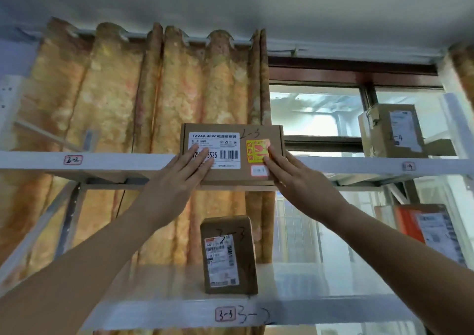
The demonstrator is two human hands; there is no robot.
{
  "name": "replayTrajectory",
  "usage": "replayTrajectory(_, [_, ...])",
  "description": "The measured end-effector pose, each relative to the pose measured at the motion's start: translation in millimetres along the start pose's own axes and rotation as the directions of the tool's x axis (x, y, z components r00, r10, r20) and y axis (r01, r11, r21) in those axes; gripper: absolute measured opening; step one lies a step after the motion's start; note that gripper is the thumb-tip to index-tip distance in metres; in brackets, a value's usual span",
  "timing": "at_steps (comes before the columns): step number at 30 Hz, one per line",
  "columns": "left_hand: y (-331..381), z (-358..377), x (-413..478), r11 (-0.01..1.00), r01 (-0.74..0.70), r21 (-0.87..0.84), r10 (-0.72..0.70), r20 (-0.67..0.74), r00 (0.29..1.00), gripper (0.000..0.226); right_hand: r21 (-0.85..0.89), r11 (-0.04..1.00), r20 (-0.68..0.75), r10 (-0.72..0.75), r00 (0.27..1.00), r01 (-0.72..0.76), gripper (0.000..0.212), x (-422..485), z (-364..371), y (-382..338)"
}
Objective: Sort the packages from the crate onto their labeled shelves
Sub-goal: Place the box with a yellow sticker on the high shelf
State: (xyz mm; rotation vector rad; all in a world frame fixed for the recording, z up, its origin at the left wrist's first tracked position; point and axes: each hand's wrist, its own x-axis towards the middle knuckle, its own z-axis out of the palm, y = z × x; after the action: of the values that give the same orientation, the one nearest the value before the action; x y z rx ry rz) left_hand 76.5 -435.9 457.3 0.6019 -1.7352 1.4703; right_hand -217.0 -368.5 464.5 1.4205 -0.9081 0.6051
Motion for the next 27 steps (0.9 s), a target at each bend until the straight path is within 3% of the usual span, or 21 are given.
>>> replayTrajectory(7, [-16.2, 48.8, 62.7, 0.997, 0.077, 0.003, -0.076, -0.057, 0.995, 0.064, -0.002, 1.0, -0.08, 0.029, 0.996, -0.029, 0.065, 46.0, 52.3, 52.5])
replayTrajectory(16, [-42.3, 97.7, 98.5, 0.994, 0.109, -0.027, -0.112, -0.12, 0.986, 0.06, 0.09, 0.991, -0.084, 0.109, 0.99, -0.102, 0.056, 83.9, 92.8, 67.0])
replayTrajectory(27, [-55.3, 166.2, 120.9, 0.99, 0.109, -0.09, -0.108, 0.024, 0.994, 0.073, 0.144, 0.967, 0.037, 0.205, 0.978, -0.208, 0.06, 99.1, 143.4, 75.4])
